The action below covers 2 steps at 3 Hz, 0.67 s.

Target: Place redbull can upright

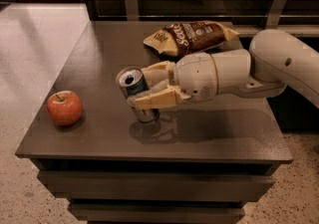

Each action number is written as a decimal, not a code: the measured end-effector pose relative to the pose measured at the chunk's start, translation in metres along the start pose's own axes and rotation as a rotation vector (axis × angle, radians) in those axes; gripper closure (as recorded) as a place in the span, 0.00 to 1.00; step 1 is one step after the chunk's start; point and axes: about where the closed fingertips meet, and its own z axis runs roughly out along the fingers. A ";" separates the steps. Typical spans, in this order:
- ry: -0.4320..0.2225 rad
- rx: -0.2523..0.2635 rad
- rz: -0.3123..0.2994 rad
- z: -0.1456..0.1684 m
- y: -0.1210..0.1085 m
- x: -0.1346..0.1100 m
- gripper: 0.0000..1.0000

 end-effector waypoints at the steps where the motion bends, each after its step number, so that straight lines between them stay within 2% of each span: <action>1: -0.036 -0.002 0.005 0.000 -0.003 0.005 1.00; 2: -0.057 -0.008 0.006 0.002 -0.005 0.010 1.00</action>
Offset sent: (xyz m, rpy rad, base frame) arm 0.0118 -0.0040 -0.0171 0.0835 0.0158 0.0122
